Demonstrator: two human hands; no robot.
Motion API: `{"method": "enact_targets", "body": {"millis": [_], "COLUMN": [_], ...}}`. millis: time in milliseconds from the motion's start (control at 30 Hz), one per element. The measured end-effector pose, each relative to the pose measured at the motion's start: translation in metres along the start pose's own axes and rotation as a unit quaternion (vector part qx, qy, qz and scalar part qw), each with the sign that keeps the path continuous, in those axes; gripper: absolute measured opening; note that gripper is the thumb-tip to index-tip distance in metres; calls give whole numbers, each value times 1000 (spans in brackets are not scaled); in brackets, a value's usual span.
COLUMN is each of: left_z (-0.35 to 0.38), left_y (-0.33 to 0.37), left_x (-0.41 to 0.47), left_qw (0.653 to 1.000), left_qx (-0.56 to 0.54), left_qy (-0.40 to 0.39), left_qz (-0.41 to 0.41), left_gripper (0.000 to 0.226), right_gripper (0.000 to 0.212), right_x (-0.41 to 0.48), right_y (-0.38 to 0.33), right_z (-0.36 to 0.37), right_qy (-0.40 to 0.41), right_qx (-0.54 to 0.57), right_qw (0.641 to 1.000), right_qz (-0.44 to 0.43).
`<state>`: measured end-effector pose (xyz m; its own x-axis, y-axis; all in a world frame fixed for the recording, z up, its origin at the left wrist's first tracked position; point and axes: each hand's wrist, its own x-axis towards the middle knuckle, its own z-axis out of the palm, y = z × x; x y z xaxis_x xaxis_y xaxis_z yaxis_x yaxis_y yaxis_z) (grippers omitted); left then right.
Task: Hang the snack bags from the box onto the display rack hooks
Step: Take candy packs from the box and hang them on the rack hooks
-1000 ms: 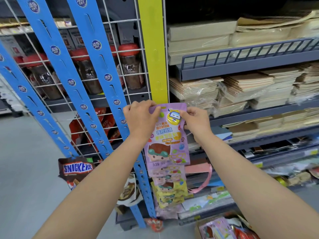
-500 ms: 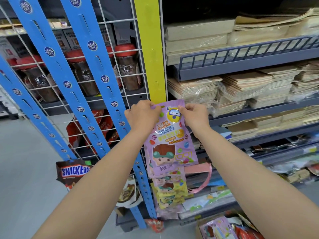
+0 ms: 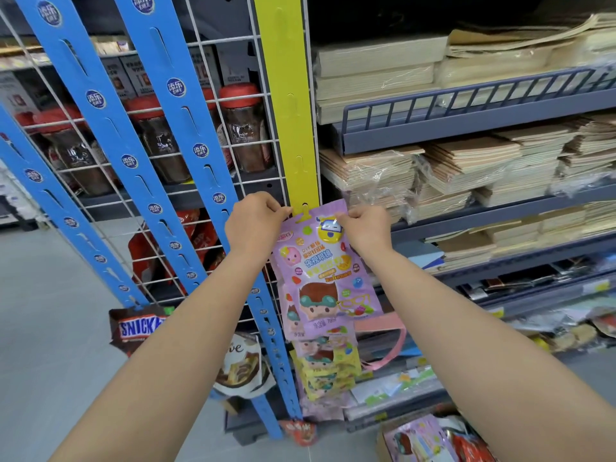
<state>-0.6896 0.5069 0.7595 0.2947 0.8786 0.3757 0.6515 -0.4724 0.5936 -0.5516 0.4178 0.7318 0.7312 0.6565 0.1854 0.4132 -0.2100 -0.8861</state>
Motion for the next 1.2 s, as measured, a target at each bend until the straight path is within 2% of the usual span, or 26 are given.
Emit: {"method": "enact_targets", "body": {"millis": [100, 200, 300, 467, 600, 700, 900, 967, 1033, 1200], "left_z": [-2, -2, 3, 23, 63, 105, 198, 232, 267, 354], "left_y": [-2, -7, -9, -6, 0, 9, 26, 33, 43, 59], "left_x": [-5, -10, -18, -40, -63, -87, -153, -174, -195, -244], "left_qw": [1000, 999, 998, 997, 987, 966, 897, 876, 854, 807], "left_qx": [11, 14, 8, 2, 0, 34, 97, 104, 117, 134], "left_qy": [20, 35, 28, -53, -151, -240, -418, -457, -492, -565], "left_qz": [14, 38, 47, 46, 60, 84, 111, 118, 120, 105], "left_gripper": [21, 19, 15, 15, 12, 11, 15, 18, 21, 21], "right_gripper": [53, 40, 38, 32, 31, 20, 25, 20, 27, 29], "right_x": [0, -3, -8, -24, -47, -68, -126, -144, -160, -179], "right_y": [8, 16, 23, 41, 75, 112, 218, 256, 291, 372], "right_z": [4, 4, 0, -12, -25, -42, -99, -124, -149, -199], "right_qy": [-2, -18, -15, -12, -15, -6, 58, 83, 96, 109], "right_qx": [10, 22, 27, 31, 35, 47, 44, 75, 87, 53], "right_qw": [1000, 998, 996, 993, 987, 977, 941, 921, 904, 860], "right_qz": [26, 54, 79, 112, 153, 208, 332, 373, 408, 496]}}
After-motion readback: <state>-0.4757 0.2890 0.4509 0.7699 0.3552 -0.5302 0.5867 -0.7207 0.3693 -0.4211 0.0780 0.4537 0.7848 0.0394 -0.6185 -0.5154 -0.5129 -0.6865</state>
